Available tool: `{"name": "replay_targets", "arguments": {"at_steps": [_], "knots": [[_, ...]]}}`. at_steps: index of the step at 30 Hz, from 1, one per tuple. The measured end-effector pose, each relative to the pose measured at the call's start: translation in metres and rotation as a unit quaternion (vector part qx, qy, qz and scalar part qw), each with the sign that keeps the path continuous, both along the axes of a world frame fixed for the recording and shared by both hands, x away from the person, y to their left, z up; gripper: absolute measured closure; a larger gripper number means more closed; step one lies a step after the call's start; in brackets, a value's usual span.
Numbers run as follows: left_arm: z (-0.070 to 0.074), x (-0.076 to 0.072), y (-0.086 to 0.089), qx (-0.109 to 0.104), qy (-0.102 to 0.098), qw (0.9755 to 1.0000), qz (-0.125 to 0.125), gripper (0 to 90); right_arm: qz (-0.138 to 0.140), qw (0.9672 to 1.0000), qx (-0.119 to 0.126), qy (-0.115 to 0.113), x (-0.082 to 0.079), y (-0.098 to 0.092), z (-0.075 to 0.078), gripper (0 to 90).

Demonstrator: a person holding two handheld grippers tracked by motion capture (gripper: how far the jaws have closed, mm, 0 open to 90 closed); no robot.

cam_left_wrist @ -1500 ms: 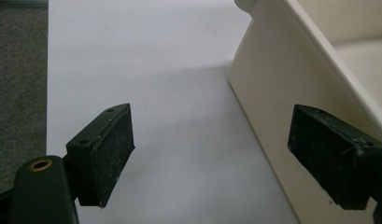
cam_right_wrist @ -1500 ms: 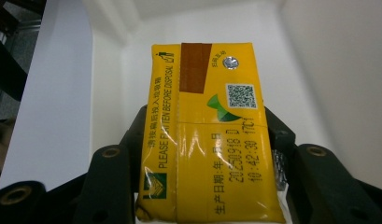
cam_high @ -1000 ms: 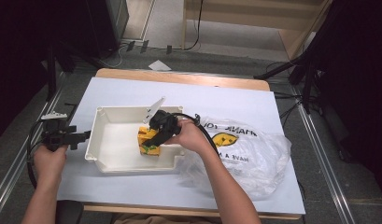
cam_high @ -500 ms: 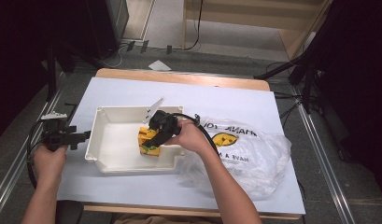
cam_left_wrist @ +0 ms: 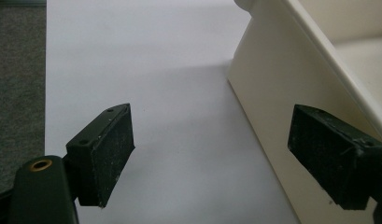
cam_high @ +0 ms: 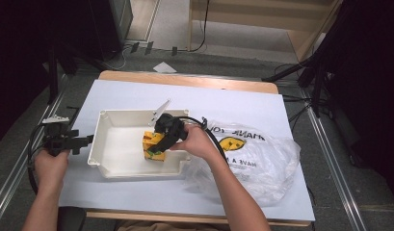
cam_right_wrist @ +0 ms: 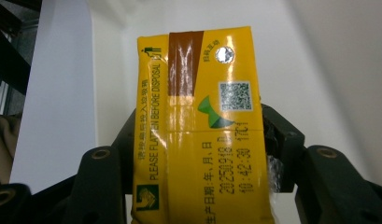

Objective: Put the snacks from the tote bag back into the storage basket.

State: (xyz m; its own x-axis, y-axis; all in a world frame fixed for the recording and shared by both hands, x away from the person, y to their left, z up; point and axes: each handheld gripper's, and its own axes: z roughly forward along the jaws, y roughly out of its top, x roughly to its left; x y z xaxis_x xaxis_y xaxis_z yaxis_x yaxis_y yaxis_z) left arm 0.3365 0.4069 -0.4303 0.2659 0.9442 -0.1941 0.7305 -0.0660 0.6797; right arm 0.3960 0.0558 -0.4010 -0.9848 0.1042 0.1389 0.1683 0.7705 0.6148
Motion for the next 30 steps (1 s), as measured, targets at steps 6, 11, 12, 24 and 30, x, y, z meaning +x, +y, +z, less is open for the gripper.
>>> {"name": "replay_targets", "arguments": {"at_steps": [6,11,12,24,30], "knots": [[0.0001,-0.0002,0.0004,0.000,0.000,1.0000,0.001,15.6,0.000,0.9999,0.008,-0.009,0.0014,-0.0051,-0.0019,47.1],[0.0001,-0.0001,0.0001,0.001,0.000,1.0000,0.000,15.6,-0.004,0.9999,0.005,-0.007,0.0014,-0.0091,-0.0013,45.8],[0.0001,-0.0001,0.0001,0.001,0.000,1.0000,0.000,15.6,-0.005,1.0000,0.006,-0.003,0.0014,-0.0096,-0.0012,45.7],[-0.0003,0.0006,-0.0001,0.001,0.001,1.0000,0.000,15.5,-0.013,0.9999,-0.001,0.005,-0.0001,-0.0072,-0.0028,34.9],[-0.0006,0.0010,-0.0014,0.003,0.002,1.0000,-0.001,15.6,-0.021,0.9995,0.015,0.019,-0.0006,-0.0086,0.0021,30.9]]}}
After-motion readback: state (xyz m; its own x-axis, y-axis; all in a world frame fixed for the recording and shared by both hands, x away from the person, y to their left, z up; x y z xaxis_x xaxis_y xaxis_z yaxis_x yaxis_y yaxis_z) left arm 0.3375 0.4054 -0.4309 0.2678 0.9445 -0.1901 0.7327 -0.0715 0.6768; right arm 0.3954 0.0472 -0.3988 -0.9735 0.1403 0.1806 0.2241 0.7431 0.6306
